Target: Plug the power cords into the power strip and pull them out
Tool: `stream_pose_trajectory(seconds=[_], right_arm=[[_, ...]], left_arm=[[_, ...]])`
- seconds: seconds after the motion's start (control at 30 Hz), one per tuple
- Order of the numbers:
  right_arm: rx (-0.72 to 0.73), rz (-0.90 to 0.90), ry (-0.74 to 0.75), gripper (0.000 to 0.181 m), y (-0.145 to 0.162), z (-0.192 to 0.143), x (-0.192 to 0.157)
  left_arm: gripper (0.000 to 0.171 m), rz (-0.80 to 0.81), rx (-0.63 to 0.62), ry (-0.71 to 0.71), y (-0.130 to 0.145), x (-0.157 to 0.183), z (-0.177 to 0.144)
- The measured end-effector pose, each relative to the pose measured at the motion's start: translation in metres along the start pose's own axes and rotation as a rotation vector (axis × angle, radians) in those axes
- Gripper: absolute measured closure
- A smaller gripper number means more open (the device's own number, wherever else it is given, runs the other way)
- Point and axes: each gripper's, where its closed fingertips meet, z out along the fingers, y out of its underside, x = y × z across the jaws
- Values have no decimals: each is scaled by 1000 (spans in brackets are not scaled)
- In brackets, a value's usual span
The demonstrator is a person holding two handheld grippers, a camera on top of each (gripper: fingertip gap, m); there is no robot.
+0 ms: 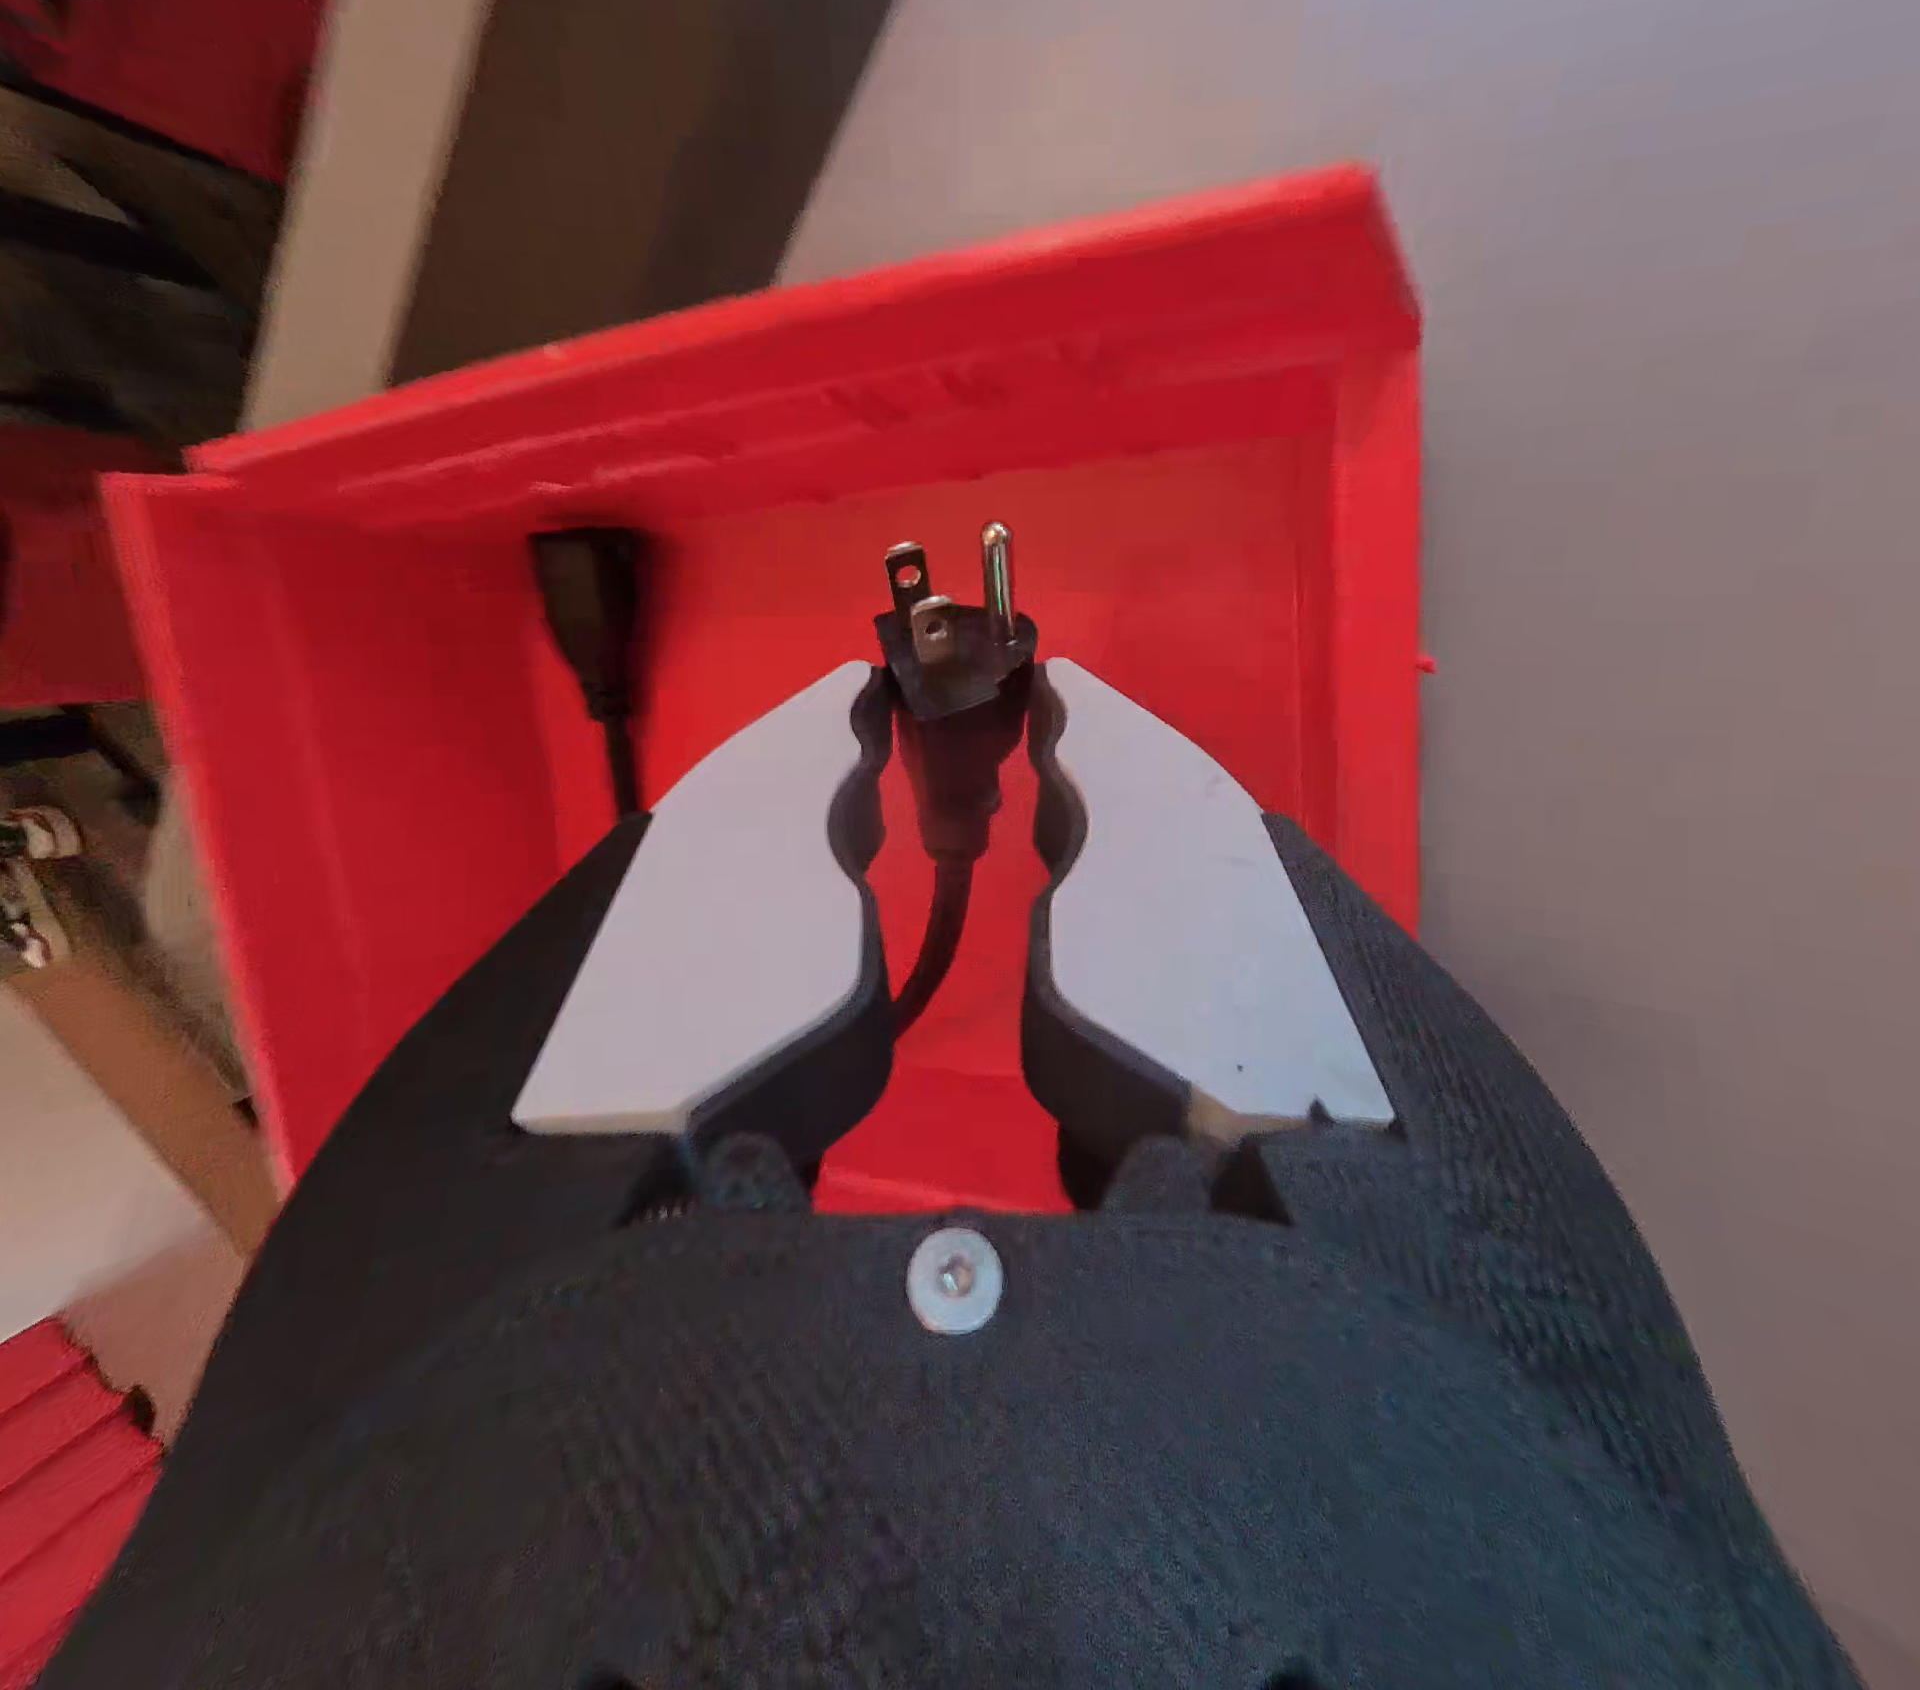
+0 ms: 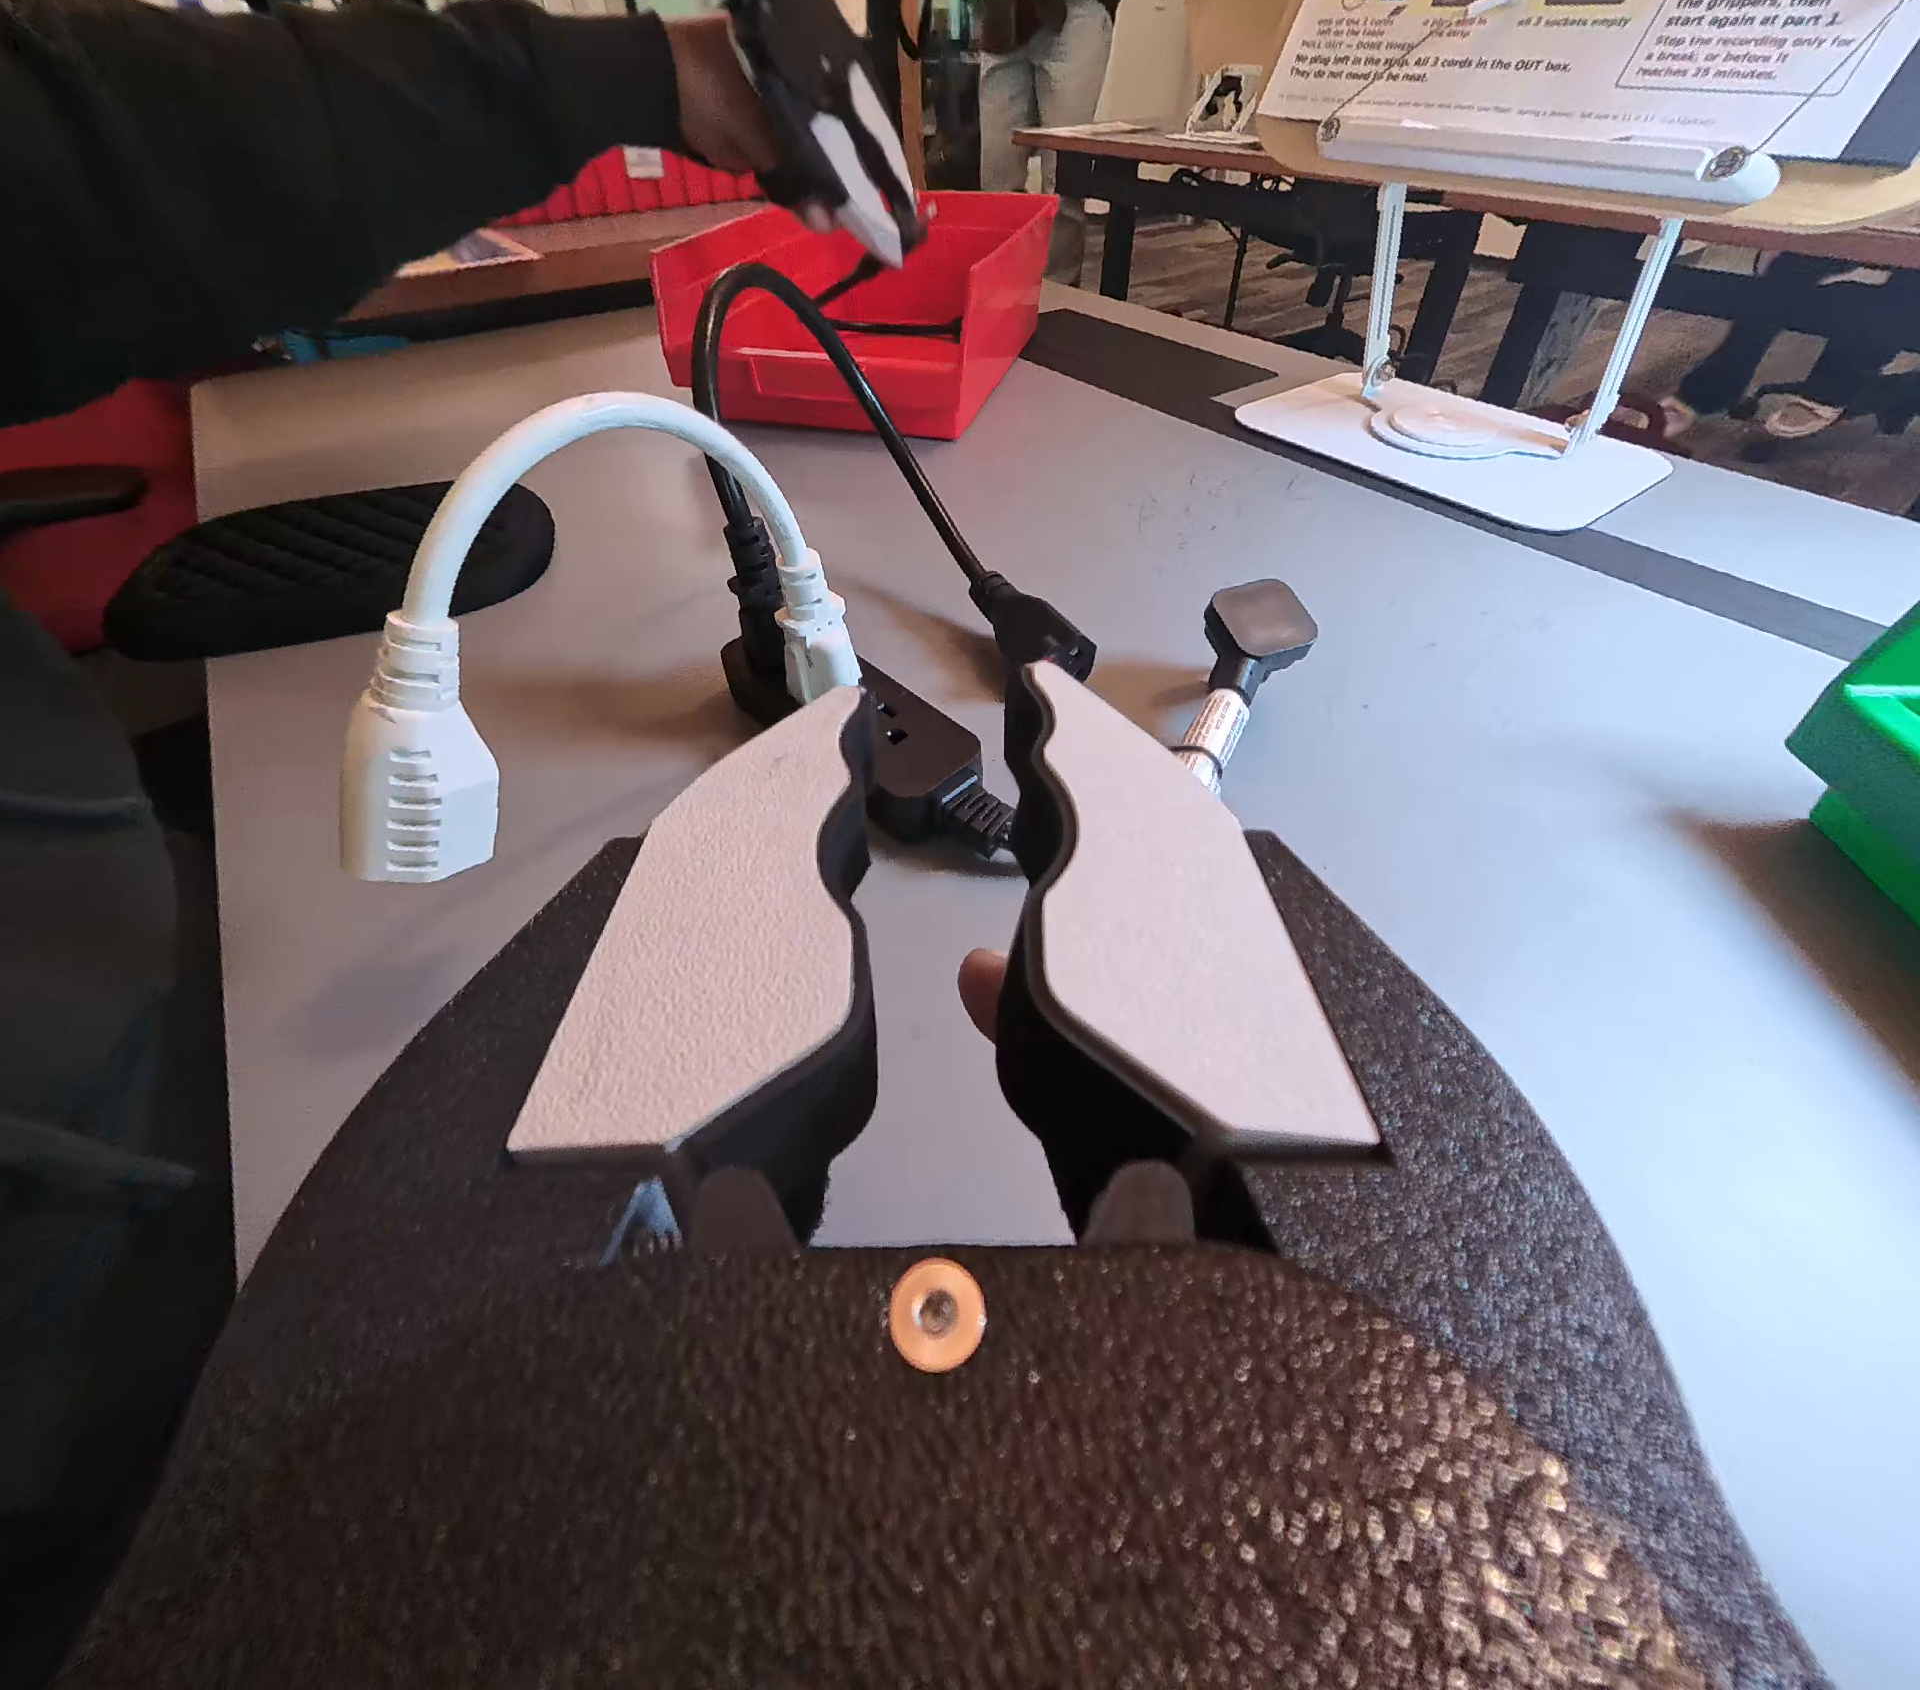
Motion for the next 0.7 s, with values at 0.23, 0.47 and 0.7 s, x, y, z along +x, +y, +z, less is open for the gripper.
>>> stream_pose_trajectory(seconds=[0.23, 0.47, 0.7], right_arm=[[33, -11, -9, 152, -10, 5, -6], [97, -84, 29, 152, -48, 6, -8], [187, -109, -63, 149, -108, 28, -29]], left_arm=[[147, 7, 378, -135, -58, -4, -136], [147, 165, 717, -172, -127, 54, -235], [147, 354, 1007, -87, -210, 128, -310]])
